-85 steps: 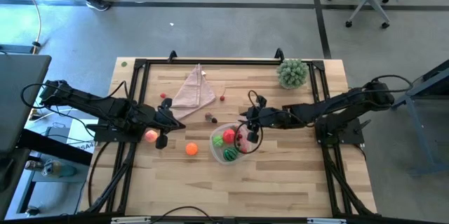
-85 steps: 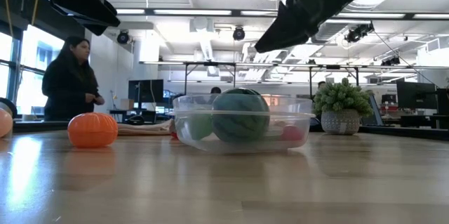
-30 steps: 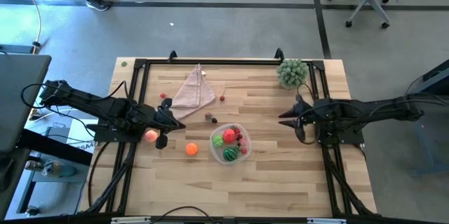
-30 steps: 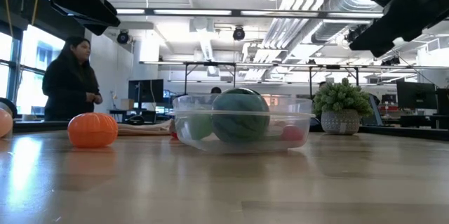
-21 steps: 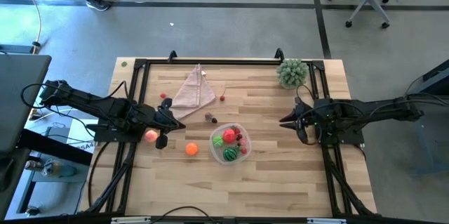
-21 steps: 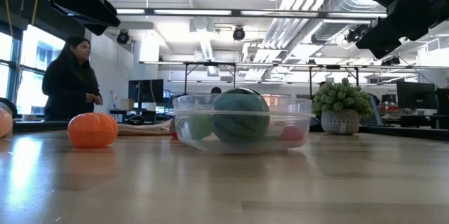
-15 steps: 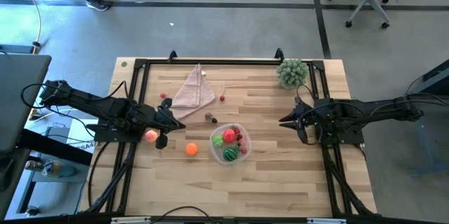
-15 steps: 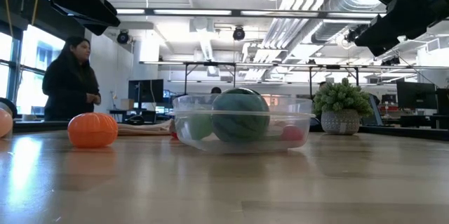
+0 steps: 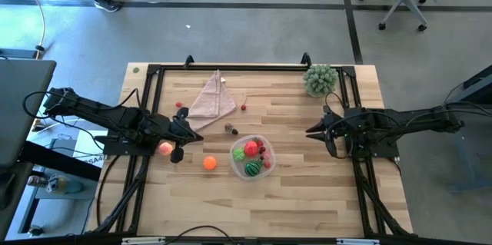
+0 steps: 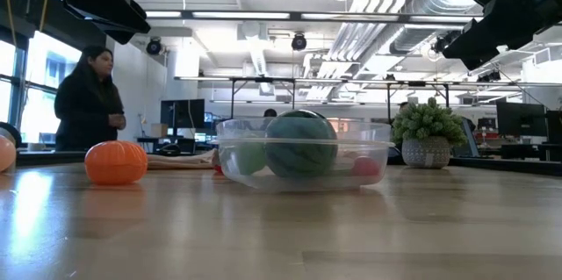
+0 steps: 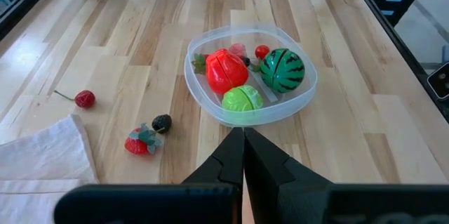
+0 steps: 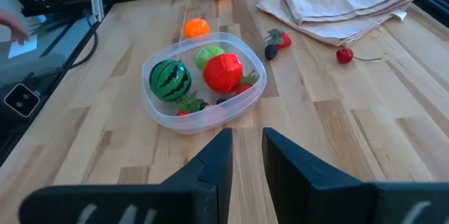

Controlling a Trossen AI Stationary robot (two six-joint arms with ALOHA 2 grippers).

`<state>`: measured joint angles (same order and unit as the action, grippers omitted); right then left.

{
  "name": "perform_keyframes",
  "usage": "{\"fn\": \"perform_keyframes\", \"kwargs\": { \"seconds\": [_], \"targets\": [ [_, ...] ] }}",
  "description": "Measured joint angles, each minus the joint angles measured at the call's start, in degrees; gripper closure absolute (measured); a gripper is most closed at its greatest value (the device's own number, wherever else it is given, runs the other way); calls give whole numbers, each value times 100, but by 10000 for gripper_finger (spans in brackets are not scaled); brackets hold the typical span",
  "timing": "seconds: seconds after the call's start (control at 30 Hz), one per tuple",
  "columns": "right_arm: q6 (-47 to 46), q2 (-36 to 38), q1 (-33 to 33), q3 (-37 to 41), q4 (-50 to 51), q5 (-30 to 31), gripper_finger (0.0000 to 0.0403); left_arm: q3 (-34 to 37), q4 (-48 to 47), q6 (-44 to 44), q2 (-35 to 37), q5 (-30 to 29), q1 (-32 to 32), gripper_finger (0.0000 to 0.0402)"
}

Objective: Pick and placing Produce into tupperware
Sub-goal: Put the right cherry into the transparent bin

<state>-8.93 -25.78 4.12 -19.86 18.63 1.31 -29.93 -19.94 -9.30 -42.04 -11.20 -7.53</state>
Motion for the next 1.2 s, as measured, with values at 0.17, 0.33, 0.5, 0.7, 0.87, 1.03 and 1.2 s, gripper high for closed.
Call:
{"fn": "perform_keyframes", "kwargs": {
  "seconds": [0.17, 0.33, 0.5, 0.7, 0.87, 1.03, 1.2],
  "targets": [
    [-49, 0, 0, 0, 25, -1, 335, 1, 1, 0, 1, 0, 0, 401],
    [-151, -2, 0, 0, 25, -3, 335, 0, 2, 4, 2, 0, 0, 401],
    [-153, -2, 0, 0, 25, -3, 335, 0, 72, 71, 1, 1, 0, 401],
    [-153, -2, 0, 0, 25, -3, 335, -4, 514, 913, 6, -61, 0, 401],
    [-153, -2, 0, 0, 27, -4, 335, -2, 812, 920, -21, -82, 0, 401],
    [-151, -2, 0, 0, 37, -3, 335, 0, 1266, 900, -28, -85, 0, 401],
    [-150, -2, 0, 0, 38, -5, 335, 0, 1351, 601, -33, -85, 0, 401]
  ]
}}
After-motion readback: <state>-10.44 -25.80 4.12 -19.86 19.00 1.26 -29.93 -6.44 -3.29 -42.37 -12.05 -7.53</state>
